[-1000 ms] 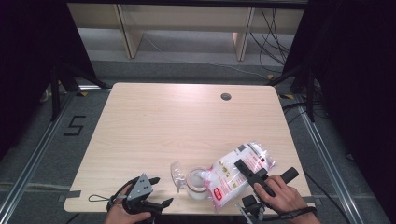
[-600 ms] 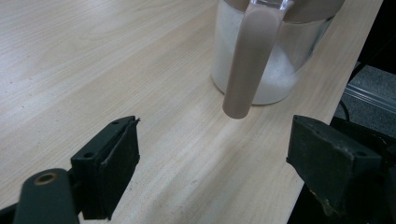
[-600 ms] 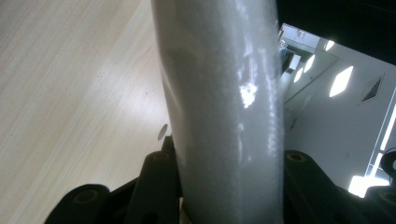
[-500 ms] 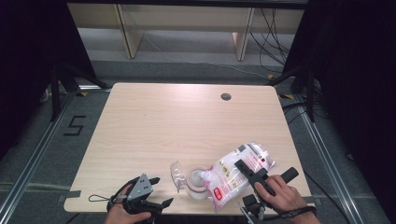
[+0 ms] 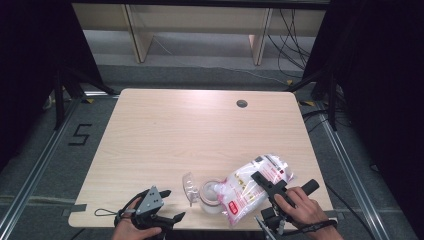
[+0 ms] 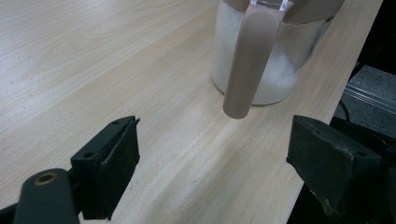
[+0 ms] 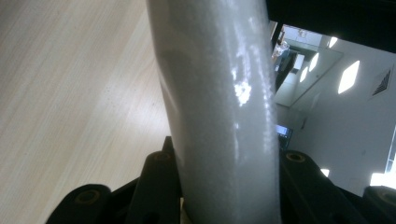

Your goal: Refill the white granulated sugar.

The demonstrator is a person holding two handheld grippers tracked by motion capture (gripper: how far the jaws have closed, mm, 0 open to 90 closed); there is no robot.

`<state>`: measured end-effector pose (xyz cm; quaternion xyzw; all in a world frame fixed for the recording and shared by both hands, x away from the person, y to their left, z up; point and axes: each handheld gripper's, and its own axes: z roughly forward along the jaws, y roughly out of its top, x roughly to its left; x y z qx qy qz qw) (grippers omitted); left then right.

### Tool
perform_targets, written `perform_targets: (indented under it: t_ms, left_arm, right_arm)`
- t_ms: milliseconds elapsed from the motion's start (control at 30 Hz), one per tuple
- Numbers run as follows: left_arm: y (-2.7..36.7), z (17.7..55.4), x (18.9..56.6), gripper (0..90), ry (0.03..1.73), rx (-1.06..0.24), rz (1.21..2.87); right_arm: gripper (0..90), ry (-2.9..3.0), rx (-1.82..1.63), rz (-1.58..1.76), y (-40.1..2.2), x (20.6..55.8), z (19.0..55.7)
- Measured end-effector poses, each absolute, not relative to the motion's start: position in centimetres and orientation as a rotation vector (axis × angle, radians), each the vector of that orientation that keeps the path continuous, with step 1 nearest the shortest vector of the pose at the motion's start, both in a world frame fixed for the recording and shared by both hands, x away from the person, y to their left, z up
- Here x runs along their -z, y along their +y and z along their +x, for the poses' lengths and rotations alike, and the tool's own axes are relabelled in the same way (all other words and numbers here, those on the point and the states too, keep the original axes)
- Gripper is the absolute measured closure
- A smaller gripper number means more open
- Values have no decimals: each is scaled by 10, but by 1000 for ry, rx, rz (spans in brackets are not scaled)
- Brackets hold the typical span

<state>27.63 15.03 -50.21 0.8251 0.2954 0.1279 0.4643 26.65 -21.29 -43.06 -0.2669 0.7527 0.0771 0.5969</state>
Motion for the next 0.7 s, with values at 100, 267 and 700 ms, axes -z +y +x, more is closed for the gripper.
perform_targets:
  t_ms: [100,267,700]
  left_arm:
    - [150,276,502,162,725,-314,2029]
    - [150,276,502,162,729,-314,2026]
    - [150,276,502,162,732,-314,2015]
  right_arm:
    - [710,1750,-200,-610,-214,429,267]
    - [712,1758,-257,-588,-216,429,269]
    - [719,1783,-392,-531,-223,429,274]
